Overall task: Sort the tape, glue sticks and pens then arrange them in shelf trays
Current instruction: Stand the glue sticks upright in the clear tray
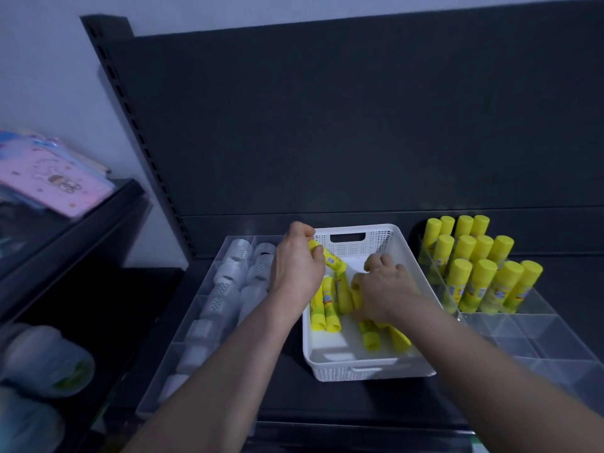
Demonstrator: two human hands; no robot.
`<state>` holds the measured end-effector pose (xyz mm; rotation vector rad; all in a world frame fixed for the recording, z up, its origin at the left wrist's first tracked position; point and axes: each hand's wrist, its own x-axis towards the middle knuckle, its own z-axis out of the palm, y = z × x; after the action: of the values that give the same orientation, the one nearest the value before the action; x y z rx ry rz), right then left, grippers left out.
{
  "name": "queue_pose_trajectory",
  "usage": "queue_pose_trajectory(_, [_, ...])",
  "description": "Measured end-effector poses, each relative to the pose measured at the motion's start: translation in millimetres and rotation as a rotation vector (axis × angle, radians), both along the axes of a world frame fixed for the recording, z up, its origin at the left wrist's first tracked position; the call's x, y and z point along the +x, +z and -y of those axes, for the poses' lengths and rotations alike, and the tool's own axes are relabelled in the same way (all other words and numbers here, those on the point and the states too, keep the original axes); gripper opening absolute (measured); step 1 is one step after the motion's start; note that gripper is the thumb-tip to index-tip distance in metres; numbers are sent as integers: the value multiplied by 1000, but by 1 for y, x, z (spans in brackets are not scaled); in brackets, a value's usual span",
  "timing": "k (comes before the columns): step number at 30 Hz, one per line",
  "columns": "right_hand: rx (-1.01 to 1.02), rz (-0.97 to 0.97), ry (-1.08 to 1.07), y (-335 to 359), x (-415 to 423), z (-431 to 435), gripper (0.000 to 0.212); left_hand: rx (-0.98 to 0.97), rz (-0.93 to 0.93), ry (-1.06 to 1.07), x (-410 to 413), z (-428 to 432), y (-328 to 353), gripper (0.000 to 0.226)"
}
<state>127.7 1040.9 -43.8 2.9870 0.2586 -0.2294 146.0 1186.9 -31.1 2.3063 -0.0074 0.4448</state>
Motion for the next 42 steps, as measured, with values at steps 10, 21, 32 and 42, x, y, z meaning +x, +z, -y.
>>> queue_pose_trajectory(10, [-8,-14,-10,3,-23,-21,39,-68,-23,-36,-4,0,4,26])
queue_pose_trajectory(21, [226,-147,-95,2,-30,-23,36,-57,33,-38,-14,-6,9,22])
queue_pose_trajectory(32, [700,316,6,25,-55,20,53,-62,143,-108,-18,13,30,21])
queue_pose_trajectory(42, [788,651,-203,63,-103,148,40,-163,92,-403,-42,133,52,16])
